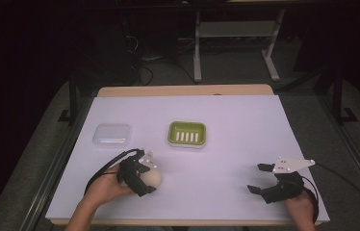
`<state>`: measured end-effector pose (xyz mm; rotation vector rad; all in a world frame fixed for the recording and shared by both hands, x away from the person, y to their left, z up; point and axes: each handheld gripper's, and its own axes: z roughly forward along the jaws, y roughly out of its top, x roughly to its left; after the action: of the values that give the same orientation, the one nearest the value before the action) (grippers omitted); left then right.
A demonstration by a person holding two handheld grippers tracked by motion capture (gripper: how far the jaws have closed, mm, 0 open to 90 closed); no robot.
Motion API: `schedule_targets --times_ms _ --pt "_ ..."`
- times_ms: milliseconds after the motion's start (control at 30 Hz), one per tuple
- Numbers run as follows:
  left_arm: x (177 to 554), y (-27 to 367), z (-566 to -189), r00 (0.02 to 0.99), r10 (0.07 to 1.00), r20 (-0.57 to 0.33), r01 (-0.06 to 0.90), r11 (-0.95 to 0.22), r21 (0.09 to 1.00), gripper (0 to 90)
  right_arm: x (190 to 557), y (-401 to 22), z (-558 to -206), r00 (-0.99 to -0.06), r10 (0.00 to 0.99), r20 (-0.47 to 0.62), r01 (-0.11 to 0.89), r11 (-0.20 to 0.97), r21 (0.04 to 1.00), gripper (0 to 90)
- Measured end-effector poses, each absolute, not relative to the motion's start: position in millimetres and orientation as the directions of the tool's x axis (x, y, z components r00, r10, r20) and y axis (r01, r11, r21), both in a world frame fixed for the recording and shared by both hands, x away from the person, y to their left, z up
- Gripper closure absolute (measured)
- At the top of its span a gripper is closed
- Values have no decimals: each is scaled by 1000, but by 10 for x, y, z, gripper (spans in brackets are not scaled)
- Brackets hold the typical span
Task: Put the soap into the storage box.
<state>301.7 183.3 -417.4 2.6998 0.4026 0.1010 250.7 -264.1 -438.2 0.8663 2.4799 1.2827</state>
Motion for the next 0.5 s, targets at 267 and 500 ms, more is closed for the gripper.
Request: schedule_targets --times_ms 267,500 --pt "3046 1814 -4206 957 289 2 266 -882 389 227 2511 -2644 -4383 -802 592 75 402 444 801 130" --pt "3058 1788 -4218 958 288 1 267 -886 380 240 2511 -2639 -4374 -803 591 77 402 442 802 130"
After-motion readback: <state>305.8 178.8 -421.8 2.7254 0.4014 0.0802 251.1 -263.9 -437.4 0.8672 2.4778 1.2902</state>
